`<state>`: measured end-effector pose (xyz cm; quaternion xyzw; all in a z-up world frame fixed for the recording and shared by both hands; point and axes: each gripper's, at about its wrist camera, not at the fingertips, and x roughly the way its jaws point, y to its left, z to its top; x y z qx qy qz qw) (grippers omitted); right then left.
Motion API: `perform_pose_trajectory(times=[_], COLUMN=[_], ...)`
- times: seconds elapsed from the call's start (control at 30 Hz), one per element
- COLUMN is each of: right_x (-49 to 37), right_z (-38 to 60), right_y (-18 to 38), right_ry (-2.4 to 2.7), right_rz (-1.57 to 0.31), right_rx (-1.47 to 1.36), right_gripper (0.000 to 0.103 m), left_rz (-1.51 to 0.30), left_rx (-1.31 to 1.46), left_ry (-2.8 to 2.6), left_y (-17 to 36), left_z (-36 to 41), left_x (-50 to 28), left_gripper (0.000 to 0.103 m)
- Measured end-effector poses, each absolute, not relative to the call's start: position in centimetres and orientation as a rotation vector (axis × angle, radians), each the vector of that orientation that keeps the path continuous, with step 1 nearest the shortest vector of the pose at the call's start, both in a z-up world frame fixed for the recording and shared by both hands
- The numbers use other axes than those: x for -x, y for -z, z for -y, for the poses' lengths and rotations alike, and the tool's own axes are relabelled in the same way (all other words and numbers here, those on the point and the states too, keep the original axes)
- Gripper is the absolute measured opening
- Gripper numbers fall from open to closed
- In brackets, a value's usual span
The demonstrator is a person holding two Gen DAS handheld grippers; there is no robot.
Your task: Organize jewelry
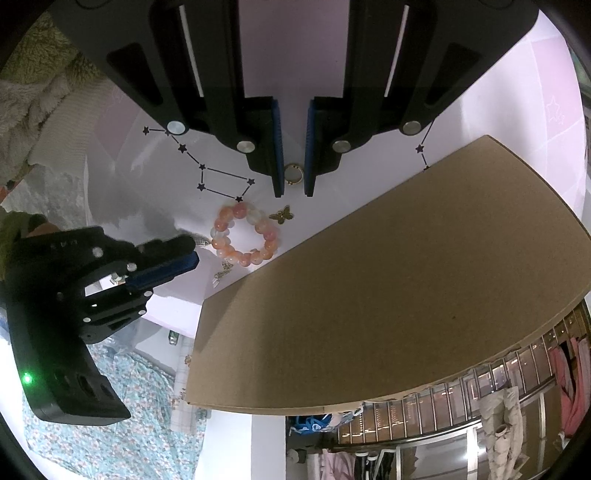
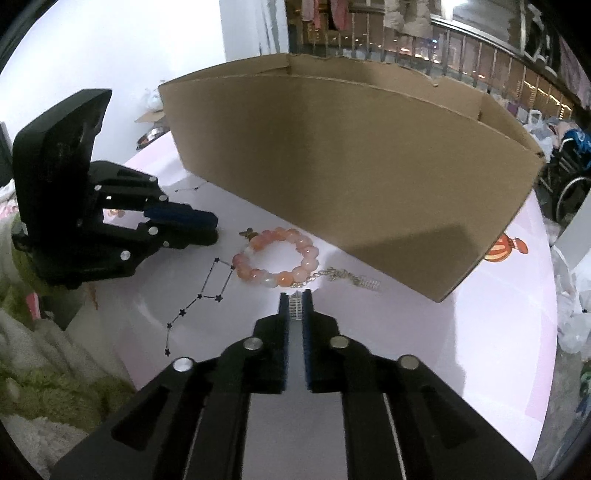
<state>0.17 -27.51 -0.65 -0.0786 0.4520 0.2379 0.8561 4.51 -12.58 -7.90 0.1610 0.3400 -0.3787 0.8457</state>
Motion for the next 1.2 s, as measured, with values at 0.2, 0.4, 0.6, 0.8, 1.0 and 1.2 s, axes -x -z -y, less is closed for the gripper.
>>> perform_pose_trajectory(times=[0.2,0.4,0.6,0.8,1.0,1.2], right_x=[-0.9,-0.9,-0.9,-0.5,-0.4,0.1], right_z=[27.3,27.2,27.2,27.4,27.9,28.6], right_y=[1.1,1.1,1.5,1.2,0.6,0.3], right_ry=[-0.516,-0.523,-0.512,-0.506,-0.488,-0.479], right_rz=[-0.953,-0.951,-0.949,-0.947,-0.927,-0.913], right_rx=[0.184,0.185,0.147,0.143,0.134,0.129], right_gripper=[0.013,0.005,0.005,0.005,0.005,0.005], left_rz=[-0.717,-0.716,-0.716,-0.716,-0.719,-0.723], left_rx=[-0.336,-0.336,-0.338,-0.338,-0.334,-0.337], left_ry=[0.797,0.797,0.797,0.797,0.797,0.798], left_y=[7.9,8.1,8.1,8.2,8.1,8.0], left_z=[12.6,12.6,12.5,12.4,12.3,12.3], left_x=[-4.5,-4.6,-4.5,-4.5,-4.5,-4.4], left_gripper=[0.009,0.009,0.009,0.009,0.002,0.002])
